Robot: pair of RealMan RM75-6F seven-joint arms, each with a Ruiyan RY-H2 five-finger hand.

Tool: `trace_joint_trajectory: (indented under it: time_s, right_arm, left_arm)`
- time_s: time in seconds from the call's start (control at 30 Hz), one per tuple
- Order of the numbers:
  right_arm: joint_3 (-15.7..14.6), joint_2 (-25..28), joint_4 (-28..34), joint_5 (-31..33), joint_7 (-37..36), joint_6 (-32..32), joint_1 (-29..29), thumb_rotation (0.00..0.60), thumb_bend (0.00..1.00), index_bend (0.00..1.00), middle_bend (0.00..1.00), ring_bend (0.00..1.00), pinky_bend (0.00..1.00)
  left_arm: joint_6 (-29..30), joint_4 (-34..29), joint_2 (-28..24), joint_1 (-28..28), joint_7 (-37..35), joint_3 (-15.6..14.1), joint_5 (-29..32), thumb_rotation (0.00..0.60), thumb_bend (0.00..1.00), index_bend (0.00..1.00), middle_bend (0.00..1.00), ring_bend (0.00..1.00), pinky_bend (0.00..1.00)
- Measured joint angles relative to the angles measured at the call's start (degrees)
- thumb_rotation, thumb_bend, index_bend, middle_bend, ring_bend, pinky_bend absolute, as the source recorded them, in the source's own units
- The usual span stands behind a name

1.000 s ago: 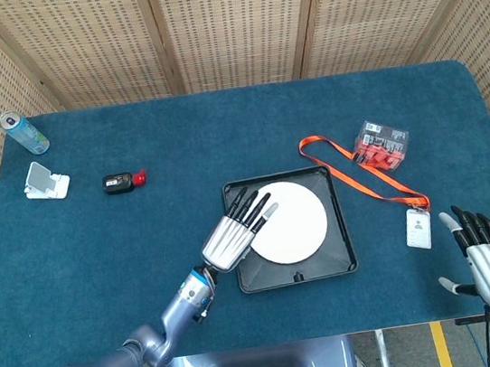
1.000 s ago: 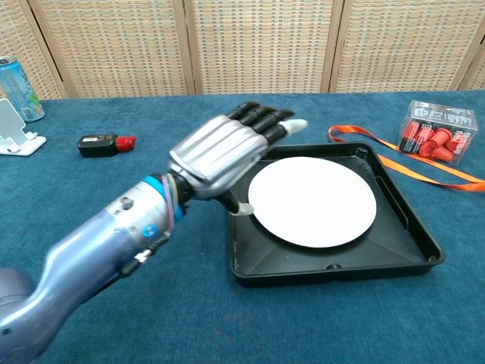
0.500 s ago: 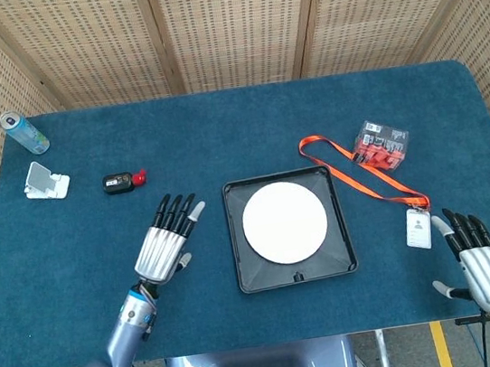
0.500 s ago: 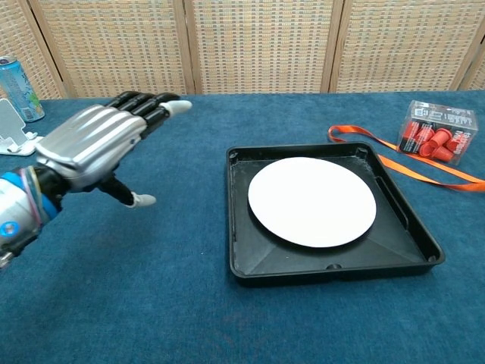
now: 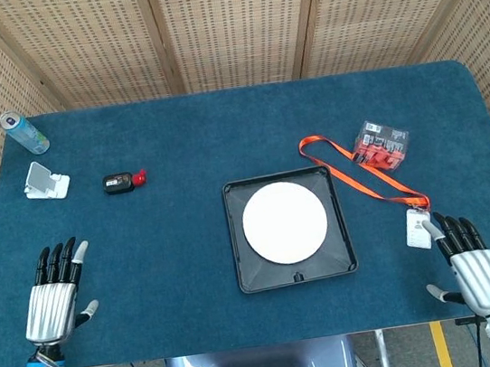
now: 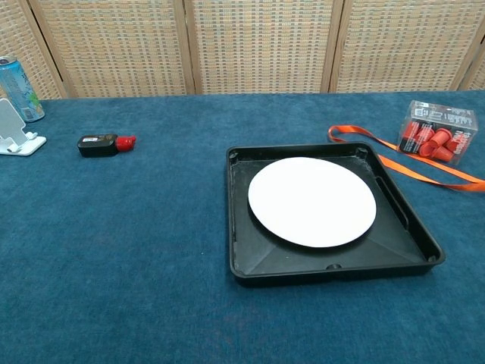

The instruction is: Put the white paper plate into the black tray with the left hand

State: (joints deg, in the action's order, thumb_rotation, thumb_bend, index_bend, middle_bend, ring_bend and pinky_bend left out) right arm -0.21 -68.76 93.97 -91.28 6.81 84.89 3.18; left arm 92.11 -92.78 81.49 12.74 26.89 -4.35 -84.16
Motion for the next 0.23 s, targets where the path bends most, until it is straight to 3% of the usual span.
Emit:
trace_joint_trajectory:
  time_s: [0.23]
  right_arm:
    - [-0.5,-0.5,-0.2,-0.1,0.9,-1.0,0.2,0.6,0.13,0.0,0.0,0.0,0.0]
  left_arm:
    - [1.4,-1.4,-2.3,-2.1,-2.4,0.0,-2.5,0.6,0.0,0.0,0.0,0.0,0.0]
